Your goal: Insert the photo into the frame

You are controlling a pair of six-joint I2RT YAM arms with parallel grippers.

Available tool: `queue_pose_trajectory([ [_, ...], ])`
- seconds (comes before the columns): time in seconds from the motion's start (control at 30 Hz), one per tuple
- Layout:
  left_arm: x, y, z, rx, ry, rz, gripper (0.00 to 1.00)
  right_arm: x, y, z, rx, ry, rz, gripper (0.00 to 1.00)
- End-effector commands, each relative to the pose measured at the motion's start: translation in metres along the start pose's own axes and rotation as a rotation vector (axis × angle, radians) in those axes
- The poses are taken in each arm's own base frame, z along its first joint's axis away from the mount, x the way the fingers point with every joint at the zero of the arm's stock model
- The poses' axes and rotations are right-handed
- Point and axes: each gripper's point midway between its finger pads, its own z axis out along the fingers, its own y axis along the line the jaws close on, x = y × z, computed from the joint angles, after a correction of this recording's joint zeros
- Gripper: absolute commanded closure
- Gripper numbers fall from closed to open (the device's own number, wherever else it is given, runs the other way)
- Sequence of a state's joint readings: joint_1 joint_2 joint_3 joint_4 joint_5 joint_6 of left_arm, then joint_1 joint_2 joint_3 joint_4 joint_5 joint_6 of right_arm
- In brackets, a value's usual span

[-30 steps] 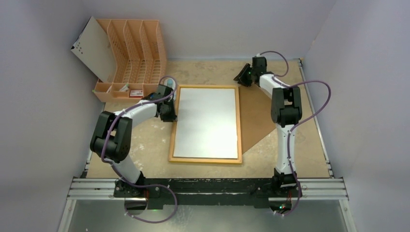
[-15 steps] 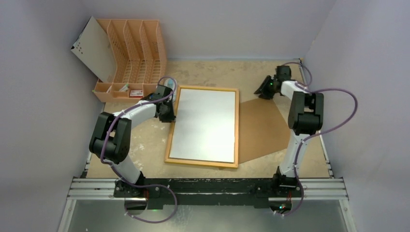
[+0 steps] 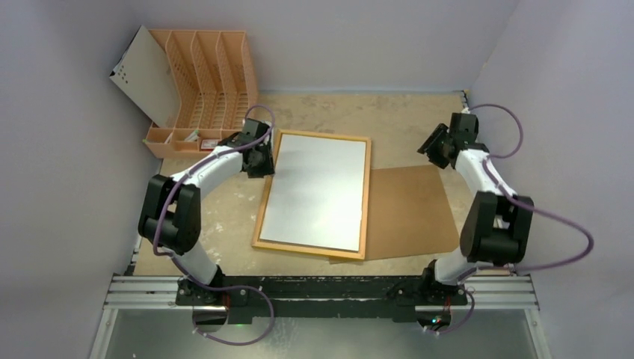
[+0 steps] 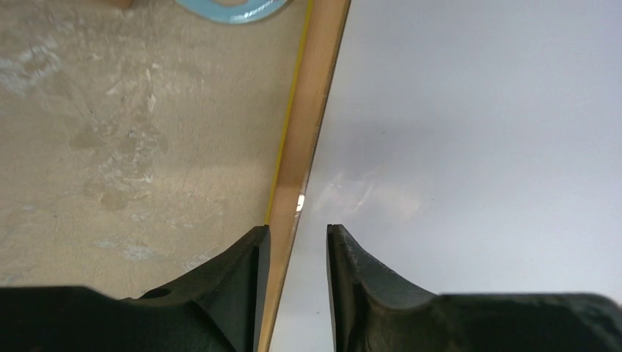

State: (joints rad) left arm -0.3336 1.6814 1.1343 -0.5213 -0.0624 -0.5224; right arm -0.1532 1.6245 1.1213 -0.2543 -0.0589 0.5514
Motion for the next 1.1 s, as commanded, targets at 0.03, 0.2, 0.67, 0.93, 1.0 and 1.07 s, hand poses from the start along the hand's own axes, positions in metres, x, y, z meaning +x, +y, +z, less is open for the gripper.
queue_pose_trajectory([
  [0.03, -0.038, -0.029, -0.030, 0.044, -0.142, 0.014, 0.59, 0.025, -0.014, -0.035, 0.002, -0.019, -0.007, 0.46],
  [0.2, -0.021, -0.019, -0.012, -0.002, -0.087, 0.041, 0.54, 0.098, -0.013, -0.050, -0.149, 0.168, -0.057, 0.46],
  [0.67, 0.003, -0.001, -0.021, -0.015, -0.102, 0.030, 0.34, 0.223, 0.035, -0.054, -0.277, 0.394, -0.366, 0.33],
  [0.93, 0.004, -0.003, -0.024, -0.004, -0.106, 0.002, 0.33, 0.234, 0.059, -0.034, -0.242, 0.427, -0.450, 0.46],
  [1.0, 0.005, -0.003, -0.023, -0.002, -0.103, -0.002, 0.33, 0.236, 0.059, -0.030, -0.215, 0.432, -0.456, 0.52],
  [1.07, 0.006, -0.003, -0.022, -0.001, -0.103, -0.005, 0.33, 0.237, 0.057, -0.026, -0.181, 0.431, -0.459, 0.58],
])
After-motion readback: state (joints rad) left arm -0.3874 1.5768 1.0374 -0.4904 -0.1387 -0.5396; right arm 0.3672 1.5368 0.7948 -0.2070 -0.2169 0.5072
